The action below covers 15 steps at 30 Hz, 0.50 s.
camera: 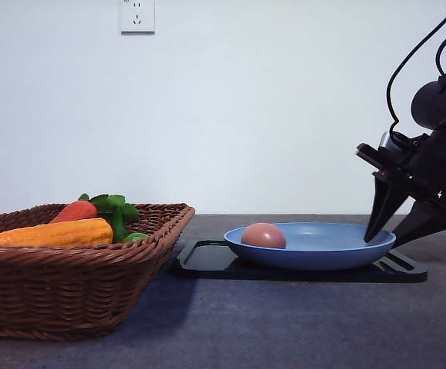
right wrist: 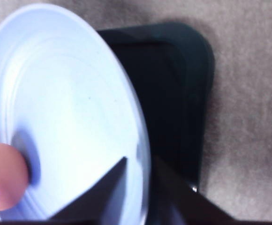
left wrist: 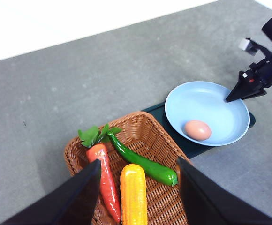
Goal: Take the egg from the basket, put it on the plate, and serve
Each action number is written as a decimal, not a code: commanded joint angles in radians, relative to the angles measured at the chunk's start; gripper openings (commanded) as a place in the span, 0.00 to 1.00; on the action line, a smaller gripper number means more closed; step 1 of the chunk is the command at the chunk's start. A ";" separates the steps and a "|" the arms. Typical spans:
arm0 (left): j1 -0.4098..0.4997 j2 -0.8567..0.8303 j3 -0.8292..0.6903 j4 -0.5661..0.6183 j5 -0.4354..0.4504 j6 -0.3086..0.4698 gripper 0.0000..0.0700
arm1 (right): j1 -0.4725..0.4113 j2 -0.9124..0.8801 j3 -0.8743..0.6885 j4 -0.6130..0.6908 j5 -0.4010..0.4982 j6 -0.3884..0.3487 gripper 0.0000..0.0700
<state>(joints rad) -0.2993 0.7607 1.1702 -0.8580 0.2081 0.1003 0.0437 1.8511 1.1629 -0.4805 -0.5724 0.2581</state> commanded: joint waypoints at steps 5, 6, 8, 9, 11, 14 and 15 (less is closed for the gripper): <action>-0.002 -0.002 0.010 0.000 0.000 -0.012 0.45 | -0.006 0.012 0.027 -0.002 -0.004 -0.012 0.31; -0.002 -0.002 0.010 0.000 0.000 -0.012 0.45 | -0.010 0.008 0.029 -0.008 -0.004 -0.012 0.31; -0.002 -0.002 0.010 0.001 0.000 -0.012 0.45 | -0.016 -0.010 0.033 -0.015 -0.004 -0.016 0.31; -0.002 -0.002 0.010 0.003 0.000 -0.012 0.45 | -0.019 -0.023 0.033 -0.016 -0.004 -0.021 0.31; -0.002 0.001 0.010 0.009 0.000 -0.012 0.45 | -0.028 -0.057 0.037 -0.022 -0.003 -0.027 0.31; -0.002 0.006 0.010 0.019 0.000 -0.012 0.42 | -0.047 -0.122 0.040 -0.037 0.003 -0.031 0.31; -0.002 0.009 0.010 0.022 0.000 -0.012 0.40 | -0.052 -0.149 0.040 -0.042 0.008 -0.032 0.30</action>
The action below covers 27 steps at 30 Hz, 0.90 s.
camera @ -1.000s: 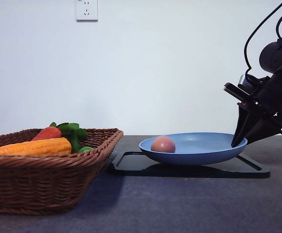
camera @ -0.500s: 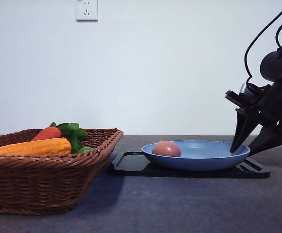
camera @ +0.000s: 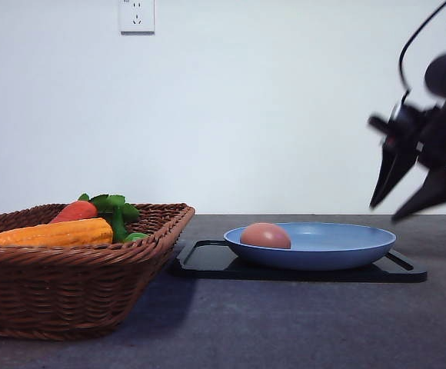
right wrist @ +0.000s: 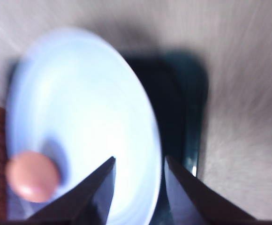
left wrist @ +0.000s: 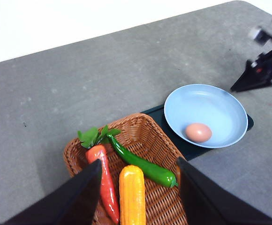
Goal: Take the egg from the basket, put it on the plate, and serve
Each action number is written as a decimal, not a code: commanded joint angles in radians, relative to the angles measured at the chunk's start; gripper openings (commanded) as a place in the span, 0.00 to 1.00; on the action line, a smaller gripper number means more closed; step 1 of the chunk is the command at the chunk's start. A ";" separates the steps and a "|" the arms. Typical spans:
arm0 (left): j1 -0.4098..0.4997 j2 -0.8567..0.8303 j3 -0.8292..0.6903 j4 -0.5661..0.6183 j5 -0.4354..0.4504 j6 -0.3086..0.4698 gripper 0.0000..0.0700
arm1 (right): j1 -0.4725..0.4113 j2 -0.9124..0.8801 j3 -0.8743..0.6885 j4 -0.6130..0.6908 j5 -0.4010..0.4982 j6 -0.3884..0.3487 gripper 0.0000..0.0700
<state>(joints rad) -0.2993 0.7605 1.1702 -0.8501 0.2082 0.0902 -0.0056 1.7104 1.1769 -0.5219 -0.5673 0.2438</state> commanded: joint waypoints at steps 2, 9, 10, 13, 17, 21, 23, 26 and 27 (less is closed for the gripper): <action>-0.002 0.016 0.010 0.020 0.000 -0.002 0.34 | -0.011 -0.061 0.026 -0.009 0.024 -0.023 0.25; -0.002 0.069 0.009 0.030 0.000 0.011 0.01 | -0.012 -0.257 0.026 -0.075 0.062 -0.081 0.00; -0.002 0.078 0.008 0.034 0.000 0.017 0.00 | -0.005 -0.284 0.026 -0.092 0.081 -0.090 0.00; 0.001 0.103 0.000 0.063 -0.002 0.025 0.00 | 0.051 -0.358 0.025 -0.154 0.195 -0.130 0.00; 0.023 0.106 -0.062 0.163 -0.012 -0.002 0.00 | 0.150 -0.434 0.010 -0.208 0.369 -0.158 0.00; 0.064 0.080 -0.171 0.270 -0.034 -0.045 0.00 | 0.261 -0.521 -0.050 -0.168 0.463 -0.159 0.00; 0.085 0.051 -0.238 0.326 -0.034 -0.067 0.00 | 0.318 -0.574 -0.103 -0.111 0.506 -0.159 0.00; 0.109 -0.008 -0.340 0.416 -0.036 -0.108 0.00 | 0.393 -0.669 -0.213 0.007 0.559 -0.159 0.00; 0.114 -0.031 -0.376 0.446 -0.037 -0.122 0.00 | 0.413 -0.702 -0.256 0.050 0.572 -0.158 0.00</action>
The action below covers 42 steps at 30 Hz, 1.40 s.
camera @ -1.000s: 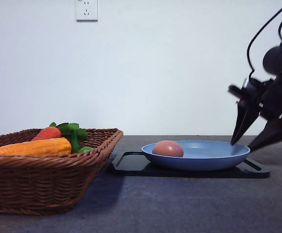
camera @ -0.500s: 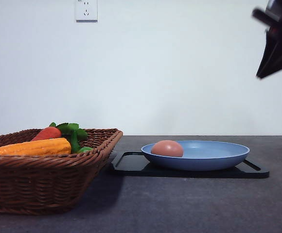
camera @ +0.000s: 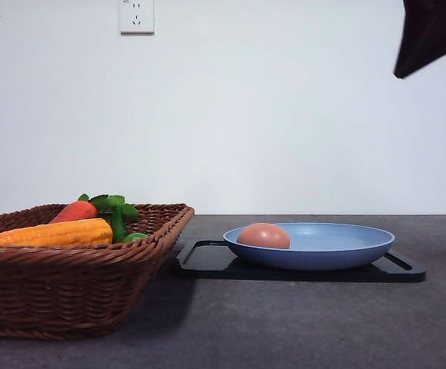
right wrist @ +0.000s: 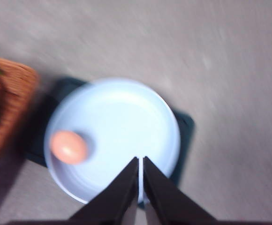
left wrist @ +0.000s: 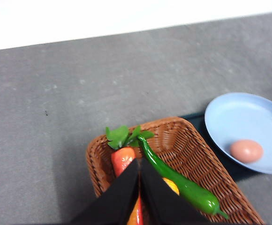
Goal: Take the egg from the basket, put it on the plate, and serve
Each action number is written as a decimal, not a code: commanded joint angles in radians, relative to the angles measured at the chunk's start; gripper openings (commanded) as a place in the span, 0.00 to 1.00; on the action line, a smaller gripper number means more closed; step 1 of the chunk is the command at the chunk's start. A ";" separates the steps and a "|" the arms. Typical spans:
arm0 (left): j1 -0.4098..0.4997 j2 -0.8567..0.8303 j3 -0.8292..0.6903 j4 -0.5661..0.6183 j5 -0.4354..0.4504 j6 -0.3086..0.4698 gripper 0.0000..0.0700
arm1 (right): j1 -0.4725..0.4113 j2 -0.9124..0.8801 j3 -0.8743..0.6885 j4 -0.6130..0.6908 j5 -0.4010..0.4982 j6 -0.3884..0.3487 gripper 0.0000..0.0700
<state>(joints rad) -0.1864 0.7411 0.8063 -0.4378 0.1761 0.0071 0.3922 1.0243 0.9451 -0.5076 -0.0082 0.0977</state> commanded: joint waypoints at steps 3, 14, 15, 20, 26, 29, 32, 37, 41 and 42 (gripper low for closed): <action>0.006 -0.083 -0.113 0.105 -0.030 -0.075 0.00 | 0.059 -0.118 -0.156 0.156 0.041 -0.012 0.00; 0.001 -0.272 -0.307 0.129 -0.037 -0.220 0.00 | 0.104 -0.388 -0.487 0.356 0.061 0.036 0.00; 0.001 -0.272 -0.307 0.126 -0.037 -0.234 0.00 | 0.104 -0.393 -0.488 0.354 0.061 0.037 0.00; 0.001 -0.271 -0.307 0.124 -0.038 -0.236 0.00 | 0.102 -0.401 -0.487 0.357 0.061 0.028 0.00; 0.001 -0.271 -0.307 0.123 -0.037 -0.236 0.00 | 0.102 -0.401 -0.487 0.357 0.061 0.028 0.00; 0.001 -0.271 -0.307 0.123 -0.037 -0.236 0.00 | 0.102 -0.401 -0.487 0.357 0.062 0.028 0.00; 0.001 -0.275 -0.307 0.121 -0.038 -0.235 0.00 | 0.102 -0.401 -0.487 0.358 0.062 0.028 0.00; 0.025 -0.382 -0.307 0.108 -0.069 -0.175 0.00 | 0.102 -0.401 -0.487 0.358 0.062 0.028 0.00; 0.061 -0.491 -0.310 0.096 -0.073 -0.144 0.00 | 0.102 -0.401 -0.487 0.358 0.062 0.028 0.00; 0.071 -0.511 -0.314 0.094 -0.073 -0.130 0.00 | 0.102 -0.401 -0.487 0.358 0.062 0.028 0.00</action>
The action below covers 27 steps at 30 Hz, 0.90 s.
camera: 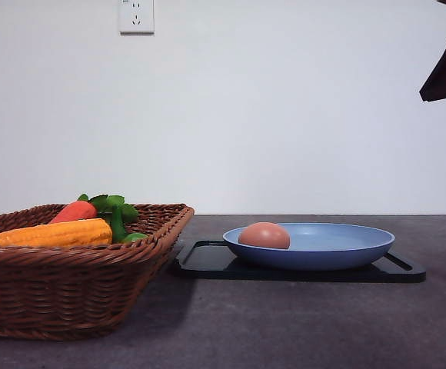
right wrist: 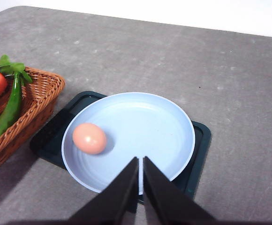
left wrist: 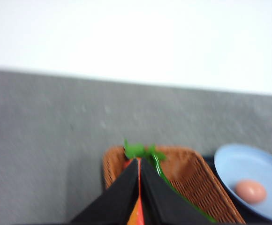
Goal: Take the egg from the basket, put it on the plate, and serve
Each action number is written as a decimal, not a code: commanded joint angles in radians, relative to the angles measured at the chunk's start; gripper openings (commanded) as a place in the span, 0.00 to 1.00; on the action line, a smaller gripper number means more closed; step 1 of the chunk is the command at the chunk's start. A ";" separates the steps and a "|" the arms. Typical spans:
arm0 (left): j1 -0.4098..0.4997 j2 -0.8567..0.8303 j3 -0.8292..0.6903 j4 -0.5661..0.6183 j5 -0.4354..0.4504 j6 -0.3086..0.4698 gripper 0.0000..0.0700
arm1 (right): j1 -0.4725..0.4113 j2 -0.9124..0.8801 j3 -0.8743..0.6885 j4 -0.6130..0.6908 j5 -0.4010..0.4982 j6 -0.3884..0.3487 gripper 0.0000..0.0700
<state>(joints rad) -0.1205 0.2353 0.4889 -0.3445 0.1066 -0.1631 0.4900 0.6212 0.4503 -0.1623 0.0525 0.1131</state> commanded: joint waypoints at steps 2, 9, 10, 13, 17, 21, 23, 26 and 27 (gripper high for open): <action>0.027 -0.041 -0.014 0.001 -0.004 0.068 0.00 | 0.005 0.002 0.008 0.013 0.001 0.013 0.00; 0.090 -0.145 -0.201 0.100 -0.004 0.121 0.00 | 0.005 0.002 0.008 0.013 0.001 0.013 0.00; 0.095 -0.159 -0.235 0.120 -0.004 0.121 0.00 | 0.005 0.002 0.008 0.013 0.001 0.013 0.00; 0.102 -0.199 -0.327 0.164 -0.004 0.121 0.00 | 0.005 0.002 0.008 0.013 0.001 0.013 0.00; 0.103 -0.232 -0.407 0.169 -0.004 0.119 0.00 | 0.005 0.002 0.008 0.013 0.001 0.013 0.00; 0.102 -0.232 -0.449 0.153 -0.004 0.118 0.00 | 0.005 0.002 0.008 0.012 0.001 0.013 0.00; 0.102 -0.232 -0.469 0.152 -0.004 0.118 0.00 | 0.005 0.002 0.008 0.013 0.001 0.013 0.00; 0.102 -0.232 -0.485 0.180 -0.004 0.118 0.00 | 0.005 0.003 0.008 0.012 0.001 0.013 0.00; 0.102 -0.232 -0.485 0.190 -0.003 0.119 0.00 | 0.005 0.003 0.008 0.013 0.001 0.013 0.00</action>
<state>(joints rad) -0.0196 0.0048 0.0311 -0.1717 0.1032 -0.0605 0.4900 0.6201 0.4503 -0.1599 0.0525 0.1131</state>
